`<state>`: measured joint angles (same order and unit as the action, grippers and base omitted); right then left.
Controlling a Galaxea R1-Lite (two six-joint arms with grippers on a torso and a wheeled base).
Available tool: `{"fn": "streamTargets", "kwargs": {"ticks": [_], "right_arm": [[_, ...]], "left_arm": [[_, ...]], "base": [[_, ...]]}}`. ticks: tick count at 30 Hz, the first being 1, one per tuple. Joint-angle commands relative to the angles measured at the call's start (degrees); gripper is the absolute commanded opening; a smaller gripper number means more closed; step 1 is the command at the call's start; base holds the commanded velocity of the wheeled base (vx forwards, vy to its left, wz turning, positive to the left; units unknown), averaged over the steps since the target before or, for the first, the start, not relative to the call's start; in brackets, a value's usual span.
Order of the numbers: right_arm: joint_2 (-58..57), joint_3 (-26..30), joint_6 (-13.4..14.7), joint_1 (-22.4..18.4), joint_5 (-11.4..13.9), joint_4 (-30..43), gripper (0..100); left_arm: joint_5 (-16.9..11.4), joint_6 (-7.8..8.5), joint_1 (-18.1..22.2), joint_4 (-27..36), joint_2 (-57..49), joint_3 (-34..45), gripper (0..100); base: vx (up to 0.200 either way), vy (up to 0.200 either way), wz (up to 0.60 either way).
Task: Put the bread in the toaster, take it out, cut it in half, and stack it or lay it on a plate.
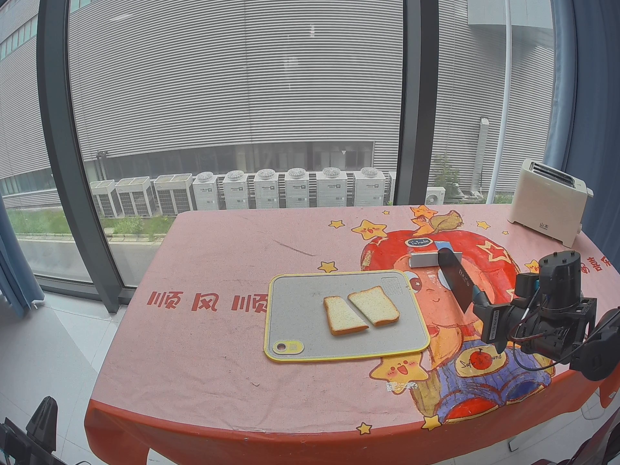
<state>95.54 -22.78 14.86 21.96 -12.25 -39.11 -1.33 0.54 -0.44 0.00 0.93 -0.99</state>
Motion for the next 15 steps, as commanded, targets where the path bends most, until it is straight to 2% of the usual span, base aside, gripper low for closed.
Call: {"fn": "streamTargets", "kwargs": {"ticks": [1, 15], "right_arm": [[0.0, 0.0, 0.0, 0.0, 0.0, 0.0, 0], [0.1, 0.2, 0.0, 0.2, -0.2, 0.1, 0]], "left_arm": [[0.0, -0.01, 0.0, 0.0, -0.9, 1.0, 0], [0.0, -0.01, 0.0, 0.0, -0.9, 1.0, 0]], "base": [[0.000, 0.000, 0.00], [0.000, 0.000, 0.00]]}}
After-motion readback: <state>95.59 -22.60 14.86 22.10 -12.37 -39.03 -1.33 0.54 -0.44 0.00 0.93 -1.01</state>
